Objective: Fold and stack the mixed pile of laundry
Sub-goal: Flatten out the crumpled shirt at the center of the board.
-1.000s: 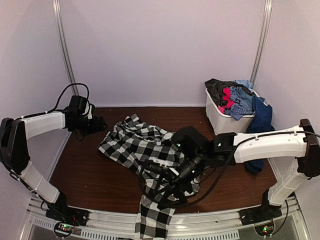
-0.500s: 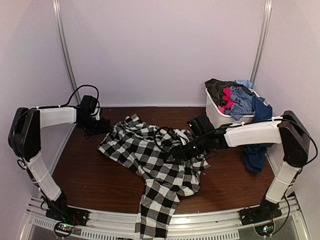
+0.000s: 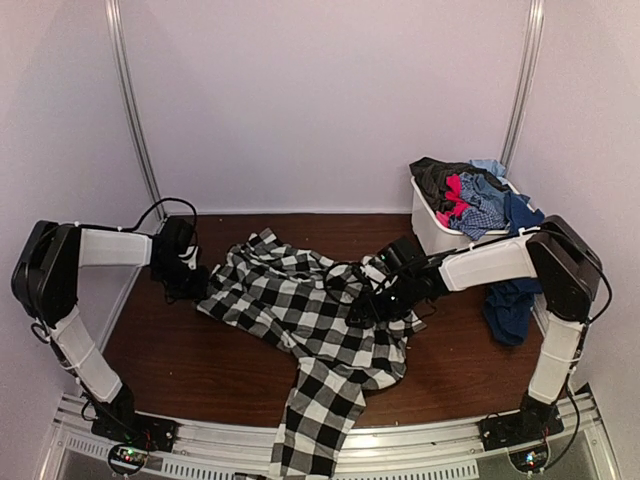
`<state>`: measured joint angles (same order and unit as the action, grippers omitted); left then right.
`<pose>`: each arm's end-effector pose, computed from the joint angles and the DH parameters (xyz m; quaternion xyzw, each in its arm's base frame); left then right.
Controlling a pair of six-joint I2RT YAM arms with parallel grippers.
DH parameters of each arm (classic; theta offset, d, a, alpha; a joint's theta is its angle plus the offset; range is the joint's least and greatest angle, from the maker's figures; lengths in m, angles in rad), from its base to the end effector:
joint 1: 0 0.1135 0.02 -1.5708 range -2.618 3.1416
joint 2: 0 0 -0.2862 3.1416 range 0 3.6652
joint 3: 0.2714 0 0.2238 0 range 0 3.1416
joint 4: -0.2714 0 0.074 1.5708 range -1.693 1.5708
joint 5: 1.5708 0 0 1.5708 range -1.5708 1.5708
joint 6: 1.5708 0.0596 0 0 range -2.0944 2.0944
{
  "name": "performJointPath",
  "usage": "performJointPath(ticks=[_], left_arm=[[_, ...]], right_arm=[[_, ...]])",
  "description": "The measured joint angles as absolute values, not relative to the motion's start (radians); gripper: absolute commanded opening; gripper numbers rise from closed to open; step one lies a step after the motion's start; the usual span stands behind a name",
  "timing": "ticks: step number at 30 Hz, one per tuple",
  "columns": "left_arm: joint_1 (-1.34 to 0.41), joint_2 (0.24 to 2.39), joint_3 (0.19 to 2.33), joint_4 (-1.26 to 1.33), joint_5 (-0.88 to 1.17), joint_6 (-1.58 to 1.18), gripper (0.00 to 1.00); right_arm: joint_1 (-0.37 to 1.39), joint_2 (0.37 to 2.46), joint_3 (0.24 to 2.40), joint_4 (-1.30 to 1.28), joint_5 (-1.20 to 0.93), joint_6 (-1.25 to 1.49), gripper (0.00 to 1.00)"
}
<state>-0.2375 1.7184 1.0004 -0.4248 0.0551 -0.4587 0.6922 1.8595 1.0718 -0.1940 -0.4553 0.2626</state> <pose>0.3096 -0.0783 0.1785 -0.1020 0.9715 -0.0977 0.1904 0.2658 0.2544 0.1713 -0.2627 0.8969 0.3218 0.1520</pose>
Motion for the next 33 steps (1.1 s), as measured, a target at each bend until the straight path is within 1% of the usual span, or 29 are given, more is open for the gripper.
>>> performJointPath(ticks=[6, 7, 8, 9, 12, 13, 15, 17, 21, 23, 27, 30, 33], left_arm=[[-0.239, 1.401, 0.789, -0.471, 0.039, -0.517, 0.0], [-0.239, 1.348, 0.77, -0.481, 0.036, -0.529, 0.06], [-0.24, 1.31, 0.757, -0.488, 0.037, -0.538, 0.2], [-0.242, 1.269, 0.742, -0.496, 0.042, -0.551, 0.3], [-0.25, 1.192, 0.711, -0.523, 0.077, -0.575, 0.74], [-0.254, 1.177, 0.71, -0.535, 0.084, -0.579, 0.81], [-0.261, 1.157, 0.715, -0.541, 0.084, -0.578, 0.82], [-0.264, 1.195, 0.776, -0.551, 0.088, -0.559, 0.83], [-0.271, 1.479, 1.083, -0.517, 0.098, -0.511, 0.86], [-0.276, 1.651, 1.262, -0.471, 0.115, -0.488, 0.89], [-0.288, 1.938, 1.546, -0.439, 0.135, -0.438, 0.91], [-0.295, 2.101, 1.691, -0.447, 0.149, -0.411, 0.89], [-0.304, 2.237, 1.802, -0.452, 0.16, -0.389, 0.83]], right_arm=[[0.62, 1.86, 1.071, -0.2, -0.443, 0.21, 0.88], [0.606, 1.86, 1.071, -0.202, -0.443, 0.204, 0.88], [0.591, 1.86, 1.071, -0.204, -0.443, 0.194, 0.88], [0.574, 1.86, 1.073, -0.207, -0.444, 0.185, 0.87], [0.545, 1.86, 1.079, -0.228, -0.458, 0.153, 0.86], [0.539, 1.858, 1.08, -0.234, -0.471, 0.144, 0.87], [0.535, 1.843, 1.078, -0.247, -0.506, 0.136, 0.89], [0.535, 1.808, 1.072, -0.25, -0.538, 0.138, 0.89], [0.53, 1.733, 1.117, -0.258, -0.543, 0.139, 0.88], [0.52, 1.74, 1.178, -0.258, -0.522, 0.143, 0.89], [0.506, 1.782, 1.283, -0.261, -0.445, 0.147, 0.93], [0.499, 1.837, 1.343, -0.268, -0.396, 0.141, 0.92], [0.497, 1.915, 1.405, -0.294, -0.368, 0.128, 0.89]])
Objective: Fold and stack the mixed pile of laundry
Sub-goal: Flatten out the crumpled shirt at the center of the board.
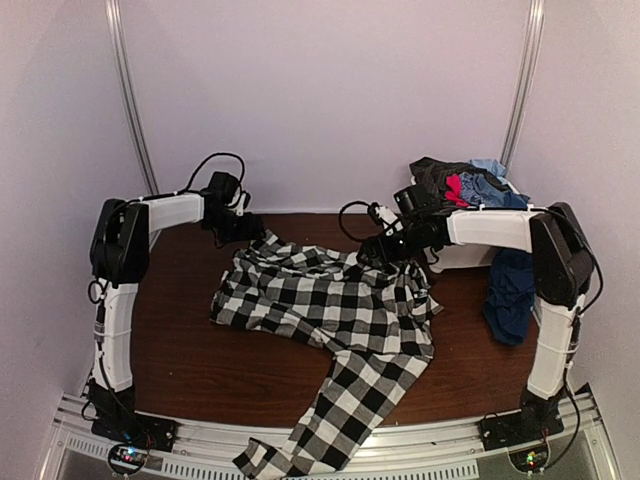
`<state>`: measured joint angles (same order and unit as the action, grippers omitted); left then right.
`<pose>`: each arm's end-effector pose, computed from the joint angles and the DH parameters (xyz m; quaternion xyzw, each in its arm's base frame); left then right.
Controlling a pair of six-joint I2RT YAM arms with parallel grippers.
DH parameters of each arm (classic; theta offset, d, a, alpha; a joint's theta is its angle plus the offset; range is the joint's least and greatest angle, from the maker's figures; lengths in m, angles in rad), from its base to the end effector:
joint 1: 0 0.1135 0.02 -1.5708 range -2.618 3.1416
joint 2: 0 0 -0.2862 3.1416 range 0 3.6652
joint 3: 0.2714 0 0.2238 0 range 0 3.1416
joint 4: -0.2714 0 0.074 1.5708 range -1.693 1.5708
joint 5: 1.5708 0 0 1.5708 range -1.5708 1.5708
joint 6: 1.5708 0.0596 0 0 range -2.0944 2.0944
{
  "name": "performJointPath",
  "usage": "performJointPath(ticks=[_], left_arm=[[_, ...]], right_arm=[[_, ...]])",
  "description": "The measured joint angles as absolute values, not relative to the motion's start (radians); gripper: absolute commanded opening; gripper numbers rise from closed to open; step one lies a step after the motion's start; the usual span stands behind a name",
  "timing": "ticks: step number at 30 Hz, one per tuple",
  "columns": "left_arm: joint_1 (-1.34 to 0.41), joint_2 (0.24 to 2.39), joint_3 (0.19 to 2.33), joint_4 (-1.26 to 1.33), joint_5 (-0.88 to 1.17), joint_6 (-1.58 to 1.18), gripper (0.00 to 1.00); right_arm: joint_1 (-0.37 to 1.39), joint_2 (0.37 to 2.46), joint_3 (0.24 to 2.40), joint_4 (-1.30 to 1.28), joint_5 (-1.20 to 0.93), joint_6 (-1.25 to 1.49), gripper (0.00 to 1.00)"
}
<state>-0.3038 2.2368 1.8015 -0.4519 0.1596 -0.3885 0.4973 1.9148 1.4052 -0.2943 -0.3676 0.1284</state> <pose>0.4757 -0.1591 0.1990 -0.0131 0.9394 -0.1840 0.2888 0.3624 0.2211 0.2368 -0.2344 0.8838 0.2745 0.2978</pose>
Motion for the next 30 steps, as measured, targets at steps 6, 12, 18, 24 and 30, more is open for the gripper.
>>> performJointPath(ticks=[6, 12, 18, 24, 30], left_arm=[[-0.327, 2.351, 1.865, -0.486, 0.166, -0.367, 0.39], [-0.303, 2.194, 1.561, -0.41, 0.131, -0.403, 0.14], [-0.183, 1.89, 1.139, -0.356, 0.113, -0.447, 0.52], [-0.178, 1.716, 1.044, -0.349, 0.094, -0.451, 0.71], [-0.181, 1.765, 1.188, -0.339, 0.142, -0.407, 0.71]], right_arm=[[0.5, 2.051, 1.475, -0.318, -0.404, 0.102, 0.68], [0.547, 2.109, 1.448, -0.319, -0.461, 0.089, 0.62], [0.692, 2.047, 1.309, -0.226, -0.524, 0.081, 0.64], [0.749, 1.917, 1.149, -0.216, -0.565, 0.095, 0.75], [0.702, 1.867, 1.141, -0.22, -0.576, 0.101, 0.81]])
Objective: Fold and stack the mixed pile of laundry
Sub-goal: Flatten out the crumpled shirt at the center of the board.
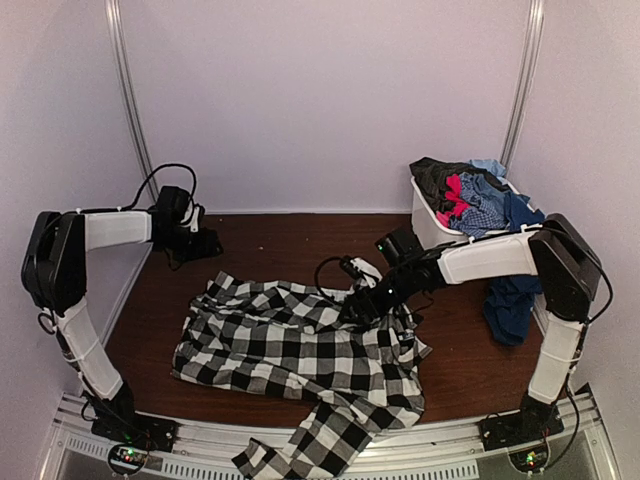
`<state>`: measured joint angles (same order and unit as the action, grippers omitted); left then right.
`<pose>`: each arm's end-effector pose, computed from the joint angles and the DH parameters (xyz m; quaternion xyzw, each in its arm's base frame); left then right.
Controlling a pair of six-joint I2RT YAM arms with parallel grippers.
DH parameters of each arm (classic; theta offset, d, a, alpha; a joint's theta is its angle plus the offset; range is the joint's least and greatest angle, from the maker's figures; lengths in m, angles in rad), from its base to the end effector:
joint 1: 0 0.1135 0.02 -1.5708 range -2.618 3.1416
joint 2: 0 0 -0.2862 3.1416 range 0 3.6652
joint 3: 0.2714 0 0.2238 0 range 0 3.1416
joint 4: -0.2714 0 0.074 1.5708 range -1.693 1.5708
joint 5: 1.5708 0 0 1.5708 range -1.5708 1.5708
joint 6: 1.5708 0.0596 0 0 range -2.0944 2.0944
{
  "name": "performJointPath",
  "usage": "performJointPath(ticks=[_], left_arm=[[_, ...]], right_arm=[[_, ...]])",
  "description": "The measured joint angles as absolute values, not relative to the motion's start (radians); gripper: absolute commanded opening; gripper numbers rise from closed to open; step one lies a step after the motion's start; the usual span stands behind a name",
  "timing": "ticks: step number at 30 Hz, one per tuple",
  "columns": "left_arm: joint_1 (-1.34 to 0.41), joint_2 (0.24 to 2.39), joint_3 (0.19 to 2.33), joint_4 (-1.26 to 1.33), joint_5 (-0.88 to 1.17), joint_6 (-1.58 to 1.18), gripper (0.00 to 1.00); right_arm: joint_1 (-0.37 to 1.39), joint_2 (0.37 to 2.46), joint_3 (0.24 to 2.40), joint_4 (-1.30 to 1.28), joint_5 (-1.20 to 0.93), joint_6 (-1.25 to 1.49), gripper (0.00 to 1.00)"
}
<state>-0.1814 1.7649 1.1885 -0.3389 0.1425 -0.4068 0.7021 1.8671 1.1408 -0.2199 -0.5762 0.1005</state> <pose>0.3621 -0.0750 0.2217 -0.0834 0.9410 -0.1576 0.2878 0.2669 0.2683 0.1883 -0.3537 0.8456 0.3640 0.1656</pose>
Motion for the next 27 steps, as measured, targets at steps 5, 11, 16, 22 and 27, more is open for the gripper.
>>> performJointPath(ticks=[5, 11, 16, 22, 27], left_arm=[[-0.187, 1.879, 1.254, -0.327, 0.199, -0.368, 0.71], [-0.205, 1.971, 1.255, -0.366, 0.214, -0.334, 0.51], [-0.23, 1.977, 1.258, -0.372, 0.217, -0.31, 0.23], [-0.257, 1.975, 1.285, -0.376, 0.234, -0.287, 0.0], [-0.261, 1.924, 1.304, -0.39, 0.247, -0.285, 0.0]], right_arm=[[0.678, 1.847, 1.141, -0.22, -0.588, 0.1, 0.83], [0.655, 1.829, 1.139, -0.224, -0.599, 0.091, 0.84], [0.627, 1.812, 1.13, -0.231, -0.603, 0.08, 0.85], [0.598, 1.794, 1.121, -0.236, -0.606, 0.075, 0.86], [0.58, 1.774, 1.121, -0.235, -0.607, 0.072, 0.9]])
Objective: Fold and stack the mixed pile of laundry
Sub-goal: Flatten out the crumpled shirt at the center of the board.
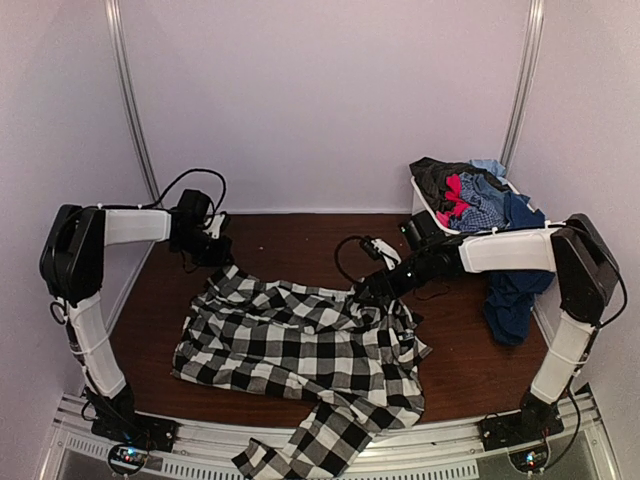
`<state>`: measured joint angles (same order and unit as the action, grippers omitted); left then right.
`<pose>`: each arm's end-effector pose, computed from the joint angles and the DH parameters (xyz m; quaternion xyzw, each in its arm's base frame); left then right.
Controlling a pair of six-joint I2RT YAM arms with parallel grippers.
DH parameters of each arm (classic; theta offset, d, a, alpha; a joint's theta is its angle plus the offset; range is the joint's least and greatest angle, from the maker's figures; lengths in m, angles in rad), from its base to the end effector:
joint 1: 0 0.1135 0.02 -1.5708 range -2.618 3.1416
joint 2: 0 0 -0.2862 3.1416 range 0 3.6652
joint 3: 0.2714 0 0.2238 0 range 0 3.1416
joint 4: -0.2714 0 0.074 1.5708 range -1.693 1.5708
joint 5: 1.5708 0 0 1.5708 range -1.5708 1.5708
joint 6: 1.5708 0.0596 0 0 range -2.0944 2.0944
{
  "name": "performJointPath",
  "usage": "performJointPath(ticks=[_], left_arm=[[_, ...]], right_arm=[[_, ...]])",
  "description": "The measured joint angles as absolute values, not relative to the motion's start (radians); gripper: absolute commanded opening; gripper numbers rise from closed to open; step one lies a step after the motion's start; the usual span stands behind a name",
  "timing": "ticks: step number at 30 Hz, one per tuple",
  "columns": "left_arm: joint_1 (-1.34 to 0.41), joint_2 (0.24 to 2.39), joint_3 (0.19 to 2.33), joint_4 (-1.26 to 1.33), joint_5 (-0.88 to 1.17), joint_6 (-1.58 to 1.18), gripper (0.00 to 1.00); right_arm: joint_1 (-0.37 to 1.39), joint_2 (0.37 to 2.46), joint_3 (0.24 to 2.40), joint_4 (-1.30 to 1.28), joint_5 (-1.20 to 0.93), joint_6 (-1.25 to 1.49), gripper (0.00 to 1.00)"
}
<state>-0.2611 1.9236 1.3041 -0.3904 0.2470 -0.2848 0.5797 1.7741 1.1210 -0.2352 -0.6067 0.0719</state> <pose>0.3821 -0.1172 0.1941 0.0228 0.9539 -0.1880 0.2326 0.2851 0.2273 0.2150 -0.3226 0.8454 0.3689 0.2125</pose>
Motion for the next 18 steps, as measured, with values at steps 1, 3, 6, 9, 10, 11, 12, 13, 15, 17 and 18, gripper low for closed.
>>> performJointPath(ticks=[1, 3, 6, 9, 10, 11, 12, 13, 15, 17, 18], left_arm=[[-0.261, 1.905, 1.308, -0.392, 0.249, -0.285, 0.0], [-0.262, 1.851, 1.324, -0.403, 0.259, -0.285, 0.0], [-0.264, 1.757, 1.37, -0.409, 0.272, -0.285, 0.0], [-0.264, 1.671, 1.441, -0.413, 0.289, -0.285, 0.0], [-0.264, 1.646, 1.475, -0.413, 0.298, -0.286, 0.0], [-0.264, 1.625, 1.51, -0.411, 0.311, -0.286, 0.0], [-0.264, 1.607, 1.546, -0.409, 0.326, -0.286, 0.0], [-0.264, 1.592, 1.573, -0.405, 0.341, -0.286, 0.0], [-0.264, 1.566, 1.63, -0.382, 0.392, -0.286, 0.0], [-0.266, 1.547, 1.668, -0.356, 0.454, -0.285, 0.0], [-0.27, 1.541, 1.683, -0.347, 0.484, -0.281, 0.0]], right_arm=[[0.577, 1.772, 1.121, -0.235, -0.607, 0.07, 0.92], [0.576, 1.77, 1.121, -0.234, -0.606, 0.062, 0.93], [0.576, 1.77, 1.121, -0.227, -0.606, 0.049, 0.99], [0.576, 1.769, 1.121, -0.202, -0.607, 0.035, 1.0], [0.576, 1.766, 1.121, -0.194, -0.607, 0.024, 1.0], [0.576, 1.761, 1.121, -0.184, -0.607, 0.013, 1.0], [0.576, 1.755, 1.121, -0.177, -0.606, 0.001, 1.0], [0.576, 1.749, 1.121, -0.166, -0.606, -0.01, 1.0], [0.576, 1.737, 1.121, -0.145, -0.601, -0.033, 1.0], [0.576, 1.724, 1.122, -0.125, -0.584, -0.064, 1.0], [0.575, 1.72, 1.124, -0.123, -0.574, -0.079, 1.0]])
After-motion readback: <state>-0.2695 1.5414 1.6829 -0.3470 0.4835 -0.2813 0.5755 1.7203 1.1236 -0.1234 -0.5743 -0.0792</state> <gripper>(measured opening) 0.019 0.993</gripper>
